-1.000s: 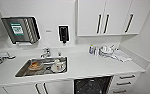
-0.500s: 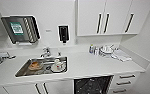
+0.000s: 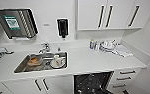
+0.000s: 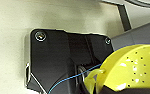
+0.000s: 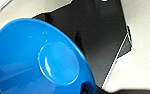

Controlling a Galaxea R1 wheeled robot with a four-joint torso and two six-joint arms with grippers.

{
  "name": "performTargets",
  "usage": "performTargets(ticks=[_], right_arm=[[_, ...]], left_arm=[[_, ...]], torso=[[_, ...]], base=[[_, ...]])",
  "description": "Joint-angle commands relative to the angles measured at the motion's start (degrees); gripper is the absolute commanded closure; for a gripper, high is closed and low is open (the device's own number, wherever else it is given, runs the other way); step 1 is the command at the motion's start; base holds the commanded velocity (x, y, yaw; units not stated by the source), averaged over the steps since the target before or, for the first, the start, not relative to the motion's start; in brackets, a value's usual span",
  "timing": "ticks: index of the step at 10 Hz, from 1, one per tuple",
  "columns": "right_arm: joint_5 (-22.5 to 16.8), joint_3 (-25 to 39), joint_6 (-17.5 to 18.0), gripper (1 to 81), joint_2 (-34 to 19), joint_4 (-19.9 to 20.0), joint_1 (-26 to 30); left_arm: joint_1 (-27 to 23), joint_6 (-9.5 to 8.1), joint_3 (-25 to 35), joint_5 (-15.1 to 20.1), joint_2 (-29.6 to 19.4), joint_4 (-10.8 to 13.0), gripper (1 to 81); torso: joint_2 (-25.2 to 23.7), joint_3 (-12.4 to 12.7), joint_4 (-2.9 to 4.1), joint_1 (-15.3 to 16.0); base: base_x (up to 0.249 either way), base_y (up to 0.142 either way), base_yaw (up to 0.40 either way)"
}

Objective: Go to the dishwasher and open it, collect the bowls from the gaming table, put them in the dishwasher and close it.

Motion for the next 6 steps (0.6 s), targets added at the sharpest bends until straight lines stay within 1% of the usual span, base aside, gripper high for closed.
performTargets(ticks=[1, 2, 3, 4, 6], right_arm=[[-2.1, 0.2, 0.2, 81.1, -1.0, -0.2, 1.5], [-2.1, 0.1, 0.2, 81.1, -1.0, -0.2, 1.5], [-2.1, 0.1, 0.2, 81.1, -0.9, -0.2, 1.5], [-2.1, 0.1, 0.1, 81.1, -0.9, -0.2, 1.5], [-2.0, 0.1, 0.2, 81.1, -0.9, -0.2, 1.5]], left_arm=[[-3.5, -1.07, 6.8, 1.2, -7.4, 0.1, 81.1], [-4.3, -1.33, 9.6, 0.9, -9.8, 0.2, 81.1], [-5.6, -1.33, 12.3, 0.6, -12.2, 0.1, 81.1], [-6.9, -1.59, 14.9, 0.6, -14.3, 0.1, 81.1], [-10.4, -1.77, 19.4, 1.4, -16.7, 0.0, 81.1]], torso=[[0.0, -2.3, 0.00, 0.0], [0.0, -3.0, 0.00, 0.0], [0.0, -3.0, 0.00, 0.0], [0.0, -2.3, 0.00, 0.0], [0.0, -2.6, 0.00, 0.1]], base=[[0.000, 0.000, 0.000], [0.000, 0.000, 0.000], [0.000, 0.000, 0.000], [0.000, 0.000, 0.000], [0.000, 0.000, 0.000]])
